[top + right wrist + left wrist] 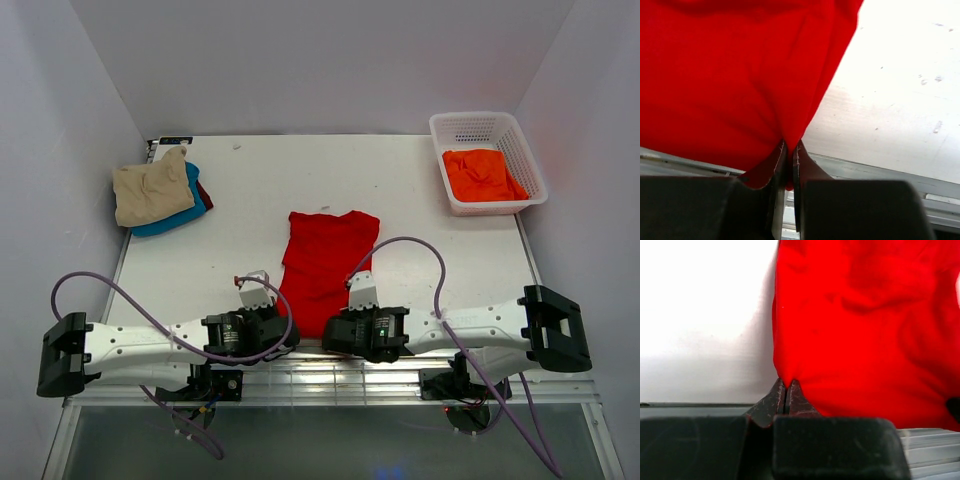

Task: Fold and stack the t-shirts
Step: Grab one side of the 2/3 rectangular tshirt with both arms, then fold the long partially folded tshirt into a neat square, then put the neatly folded tshirt into the corner of the board with the left arm

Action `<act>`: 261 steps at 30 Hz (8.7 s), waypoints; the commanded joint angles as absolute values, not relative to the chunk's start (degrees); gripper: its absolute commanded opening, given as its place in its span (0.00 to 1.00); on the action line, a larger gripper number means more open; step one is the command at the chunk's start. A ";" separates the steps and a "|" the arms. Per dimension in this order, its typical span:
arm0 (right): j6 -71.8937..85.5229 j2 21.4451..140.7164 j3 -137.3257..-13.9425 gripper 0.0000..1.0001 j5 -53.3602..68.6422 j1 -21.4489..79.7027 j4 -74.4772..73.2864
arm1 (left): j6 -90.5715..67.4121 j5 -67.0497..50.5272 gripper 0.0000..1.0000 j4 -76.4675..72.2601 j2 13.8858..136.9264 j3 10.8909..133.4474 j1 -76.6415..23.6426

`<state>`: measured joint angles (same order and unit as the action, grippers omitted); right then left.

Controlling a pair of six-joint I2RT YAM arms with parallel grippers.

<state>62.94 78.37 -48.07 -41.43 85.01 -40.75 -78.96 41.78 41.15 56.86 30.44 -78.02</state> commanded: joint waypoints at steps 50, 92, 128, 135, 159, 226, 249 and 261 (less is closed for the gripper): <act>13.63 105.02 -70.48 0.08 -46.50 44.48 -4.75 | -22.50 24.53 0.00 -24.08 96.05 48.16 -37.44; 11.60 110.83 -72.86 0.08 -14.68 39.99 4.92 | -32.17 18.90 0.00 -27.60 108.36 53.53 -41.75; 12.22 112.05 -70.13 0.08 -17.92 43.07 2.90 | -37.88 20.65 0.00 -29.09 110.83 45.18 -44.30; 9.23 116.18 -79.09 0.08 -21.97 42.45 1.32 | -39.90 21.53 0.00 -30.32 111.09 40.61 -46.93; 8.97 120.69 -91.59 0.08 -21.88 38.67 2.81 | -43.42 22.67 0.00 -32.08 104.69 28.22 -51.68; 16.70 104.24 -50.19 0.08 0.79 41.48 10.63 | -42.89 3.17 0.98 -41.73 79.79 10.19 -32.96; 18.28 106.00 -49.22 0.08 0.70 45.79 12.13 | -44.03 -2.55 0.57 -52.74 105.99 18.81 -32.96; 17.67 99.94 -45.71 0.26 -2.81 46.41 11.43 | -33.68 10.36 0.00 -27.56 96.00 29.59 -32.96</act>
